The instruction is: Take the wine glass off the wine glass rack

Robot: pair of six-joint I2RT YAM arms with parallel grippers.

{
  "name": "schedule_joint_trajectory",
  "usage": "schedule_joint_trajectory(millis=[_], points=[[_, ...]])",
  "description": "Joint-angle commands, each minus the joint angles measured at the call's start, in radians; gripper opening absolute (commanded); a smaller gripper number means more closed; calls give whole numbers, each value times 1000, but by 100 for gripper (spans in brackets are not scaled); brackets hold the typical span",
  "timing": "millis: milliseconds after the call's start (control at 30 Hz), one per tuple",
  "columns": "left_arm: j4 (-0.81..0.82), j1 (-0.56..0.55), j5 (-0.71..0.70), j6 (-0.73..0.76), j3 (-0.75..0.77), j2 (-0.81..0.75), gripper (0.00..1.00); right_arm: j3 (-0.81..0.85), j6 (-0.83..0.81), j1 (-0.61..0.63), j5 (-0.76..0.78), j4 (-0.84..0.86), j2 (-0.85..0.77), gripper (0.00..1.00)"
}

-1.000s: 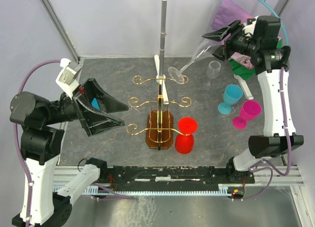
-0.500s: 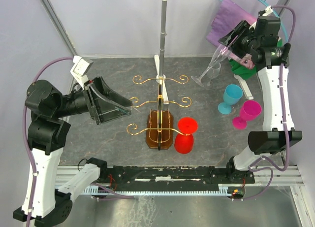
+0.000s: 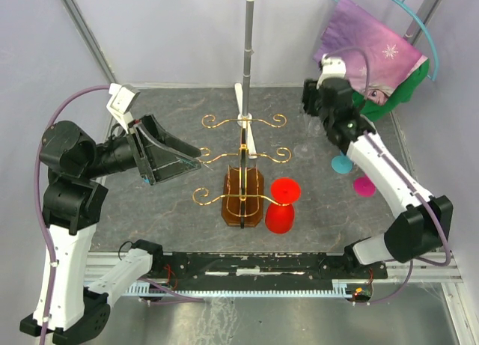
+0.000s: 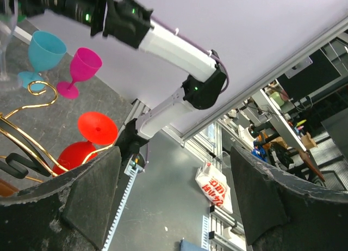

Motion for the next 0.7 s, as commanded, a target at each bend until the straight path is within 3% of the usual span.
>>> schedule_joint_trajectory(millis=[0,167,667], points=[[12,-1,-21,-16,-1,-10,87,-216,-105,43,206,435,-115,44],[1,-1,-22,-29,-1,-6,87,-284,-107,53,227,489,-98,45],[-11,-1,-55,-57,-27,41,82,-518,-222,62,162,902,14,46]])
